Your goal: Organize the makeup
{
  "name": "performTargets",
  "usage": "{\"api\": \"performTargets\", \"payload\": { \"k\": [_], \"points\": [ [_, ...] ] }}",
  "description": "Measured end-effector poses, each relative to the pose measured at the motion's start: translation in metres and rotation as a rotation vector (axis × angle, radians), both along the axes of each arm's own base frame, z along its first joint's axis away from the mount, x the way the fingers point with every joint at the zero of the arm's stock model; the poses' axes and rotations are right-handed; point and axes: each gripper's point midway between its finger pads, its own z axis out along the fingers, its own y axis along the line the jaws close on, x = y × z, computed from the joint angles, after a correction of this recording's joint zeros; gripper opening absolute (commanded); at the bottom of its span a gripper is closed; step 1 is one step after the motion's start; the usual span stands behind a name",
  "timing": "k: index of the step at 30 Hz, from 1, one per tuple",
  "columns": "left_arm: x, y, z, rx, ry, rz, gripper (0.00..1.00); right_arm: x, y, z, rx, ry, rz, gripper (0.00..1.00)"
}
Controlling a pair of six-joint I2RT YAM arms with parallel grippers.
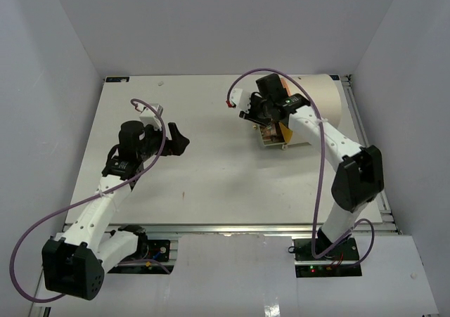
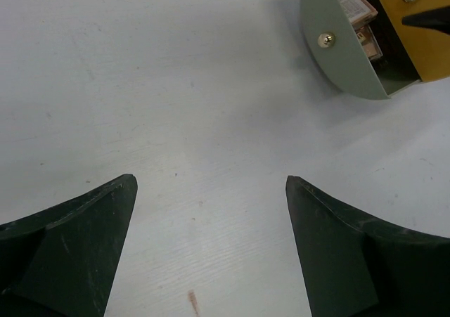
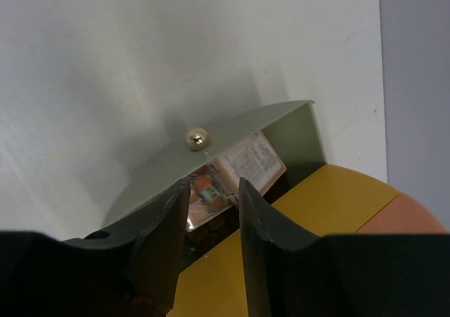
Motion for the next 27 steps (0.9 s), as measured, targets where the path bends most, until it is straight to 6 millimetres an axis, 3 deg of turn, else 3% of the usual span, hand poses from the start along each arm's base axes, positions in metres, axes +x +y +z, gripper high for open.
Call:
{"api": "performTargets", "payload": {
  "k": [4, 8, 15, 23, 27],
  "points": [
    [-0.005, 0.006, 0.012, 0.027, -0.056, 0.004, 0.98, 0.043, -0.013, -0.029, -0.176, -0.022, -0.089, 0.35],
    [-0.007, 0.007, 0.021, 0.032, -0.09, 0.0, 0.98, 0.063, -0.03, -0.049, -0.304, -0.03, -0.161, 0.34],
    [-0.007, 0.007, 0.019, 0.038, -0.086, -0.004, 0.98, 0.067, -0.05, -0.058, -0.405, -0.032, -0.233, 0.34],
    [-0.007, 0.007, 0.019, 0.039, -0.086, -0.003, 0.98, 0.07, -0.061, -0.084, -0.479, -0.006, -0.29, 0.34],
    [-0.007, 0.007, 0.019, 0.038, -0.086, -0.004, 0.98, 0.071, -0.063, -0.086, -0.489, -0.007, -0.314, 0.34]
  ]
}}
